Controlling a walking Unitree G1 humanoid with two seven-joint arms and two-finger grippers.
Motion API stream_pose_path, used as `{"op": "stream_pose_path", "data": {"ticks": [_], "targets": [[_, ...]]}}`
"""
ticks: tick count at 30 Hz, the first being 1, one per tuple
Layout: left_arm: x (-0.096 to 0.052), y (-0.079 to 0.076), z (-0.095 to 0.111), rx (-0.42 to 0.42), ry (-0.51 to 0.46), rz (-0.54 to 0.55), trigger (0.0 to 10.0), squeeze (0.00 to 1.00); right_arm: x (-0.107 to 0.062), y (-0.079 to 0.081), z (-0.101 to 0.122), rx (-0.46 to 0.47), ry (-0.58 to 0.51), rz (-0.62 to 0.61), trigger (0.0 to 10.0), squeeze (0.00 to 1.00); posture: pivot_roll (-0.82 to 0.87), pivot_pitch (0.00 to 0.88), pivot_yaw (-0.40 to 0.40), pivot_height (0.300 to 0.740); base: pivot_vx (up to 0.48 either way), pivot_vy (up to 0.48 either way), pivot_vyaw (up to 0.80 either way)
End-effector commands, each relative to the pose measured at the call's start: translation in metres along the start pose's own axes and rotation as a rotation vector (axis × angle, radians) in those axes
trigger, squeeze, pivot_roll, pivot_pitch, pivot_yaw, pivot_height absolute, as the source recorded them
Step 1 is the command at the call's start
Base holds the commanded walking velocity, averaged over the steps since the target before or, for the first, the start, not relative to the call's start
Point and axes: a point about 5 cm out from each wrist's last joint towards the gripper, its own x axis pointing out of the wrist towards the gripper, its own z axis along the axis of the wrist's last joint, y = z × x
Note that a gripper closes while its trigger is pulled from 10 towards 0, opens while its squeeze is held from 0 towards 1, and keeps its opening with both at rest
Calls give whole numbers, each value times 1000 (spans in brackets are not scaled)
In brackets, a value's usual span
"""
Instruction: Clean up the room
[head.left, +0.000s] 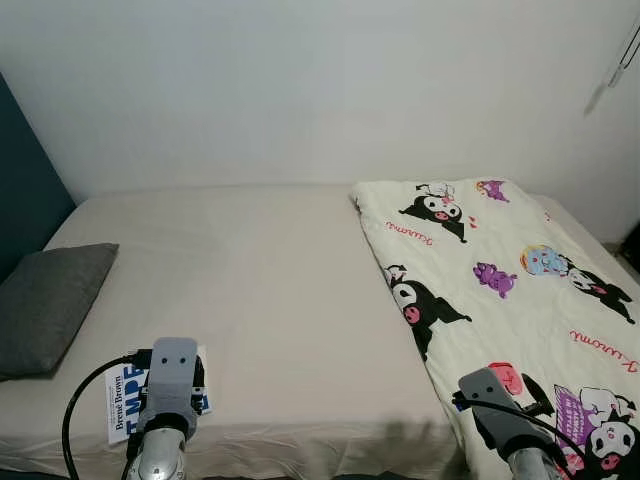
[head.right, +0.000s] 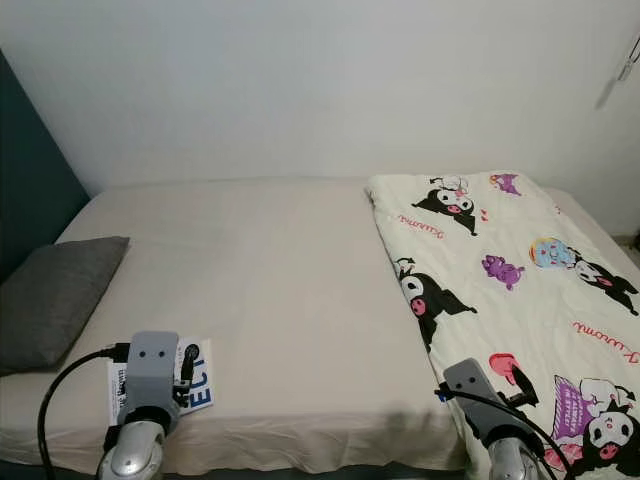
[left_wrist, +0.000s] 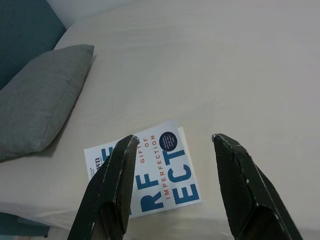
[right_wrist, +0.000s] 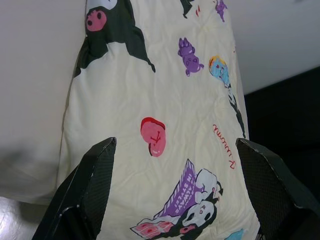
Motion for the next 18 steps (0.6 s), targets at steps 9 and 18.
{"op": "stream_pose_path", "data": {"ticks": [9, 18], "targets": [[-2, 1, -4, 11, 20, -5, 10000, 0, -3, 4, -6, -2, 25, 12, 10000, 0, 23, 135, 1, 740, 0, 0, 0], [-2, 2, -5, 12, 21, -2, 10000, 0, -3, 4, -6, -2, 24, 12, 10000, 0, 26, 137, 1, 740, 0, 0, 0]]}}
